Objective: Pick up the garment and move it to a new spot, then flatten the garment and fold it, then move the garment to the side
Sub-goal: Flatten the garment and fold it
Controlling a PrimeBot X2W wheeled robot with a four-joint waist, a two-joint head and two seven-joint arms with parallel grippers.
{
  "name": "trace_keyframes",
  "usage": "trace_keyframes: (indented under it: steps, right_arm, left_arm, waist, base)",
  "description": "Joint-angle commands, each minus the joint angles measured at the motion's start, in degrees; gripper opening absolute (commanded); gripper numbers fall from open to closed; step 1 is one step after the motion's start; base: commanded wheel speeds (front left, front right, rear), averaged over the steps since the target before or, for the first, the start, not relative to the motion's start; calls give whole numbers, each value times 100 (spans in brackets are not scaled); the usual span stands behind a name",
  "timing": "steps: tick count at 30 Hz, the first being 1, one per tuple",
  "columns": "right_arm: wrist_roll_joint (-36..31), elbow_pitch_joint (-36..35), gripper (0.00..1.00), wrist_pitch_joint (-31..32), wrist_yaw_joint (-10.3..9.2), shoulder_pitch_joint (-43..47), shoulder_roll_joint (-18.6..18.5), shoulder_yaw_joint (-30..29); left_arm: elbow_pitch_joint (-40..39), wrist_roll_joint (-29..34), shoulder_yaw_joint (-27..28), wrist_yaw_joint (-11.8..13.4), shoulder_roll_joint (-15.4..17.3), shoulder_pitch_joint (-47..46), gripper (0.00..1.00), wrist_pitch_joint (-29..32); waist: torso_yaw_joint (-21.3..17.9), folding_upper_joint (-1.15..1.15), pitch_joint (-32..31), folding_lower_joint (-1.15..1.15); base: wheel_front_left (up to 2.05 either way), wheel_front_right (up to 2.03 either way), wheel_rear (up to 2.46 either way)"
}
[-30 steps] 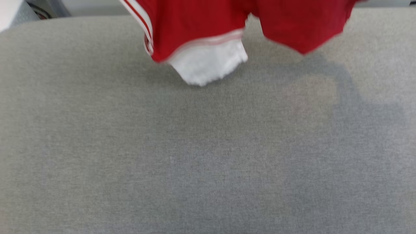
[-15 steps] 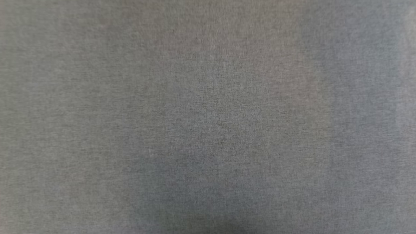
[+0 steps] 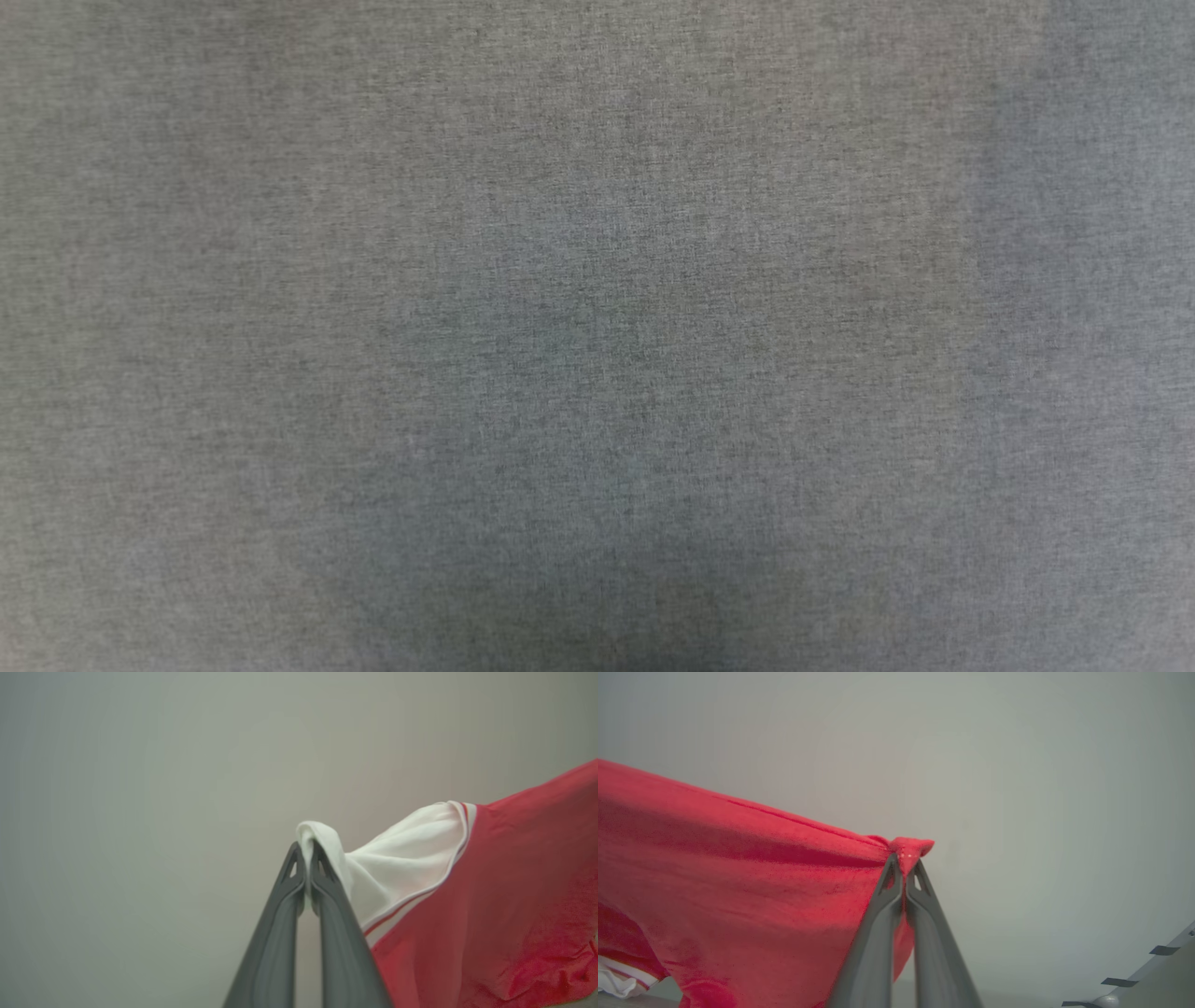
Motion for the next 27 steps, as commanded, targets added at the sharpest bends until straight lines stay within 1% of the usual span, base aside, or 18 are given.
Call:
trace_keyframes:
  steps: [1,7,13,16,20,27]
  right_arm:
    - [56,71,0,-98,-11,177,4,21]
    - [262,273,0,-312,-11,845,27,290]
    - [688,187,0,-410,-11,1792,21,688]
    - [951,65,0,-428,-11,2344,-17,950]
    - [1380,-117,0,-406,-11,3063,-95,1278]
    - [2171,-440,0,7,-11,4271,-400,1744]
  left_arm:
    - [-155,-21,159,32,70,319,0,-33]
    - [-991,168,686,32,29,1761,0,-34]
    - [-1856,401,917,32,54,3276,0,-34]
    - [-2208,628,824,32,177,4023,0,-34]
    - [-2497,758,731,32,272,4977,0,-34]
    - [-2712,935,300,32,350,6287,0,-34]
  waist:
    - [51,0,-87,-1]
    - [182,0,-500,-1]
    - [299,0,-1103,-1]
    - [350,0,-1441,-1]
    - [430,0,-1855,-1]
    - [533,0,-2480,-1]
  base:
    - [0,0,0]
    - [0,0,0]
    - [0,0,0]
    - [0,0,0]
    - [0,0,0]
    - [0,0,0]
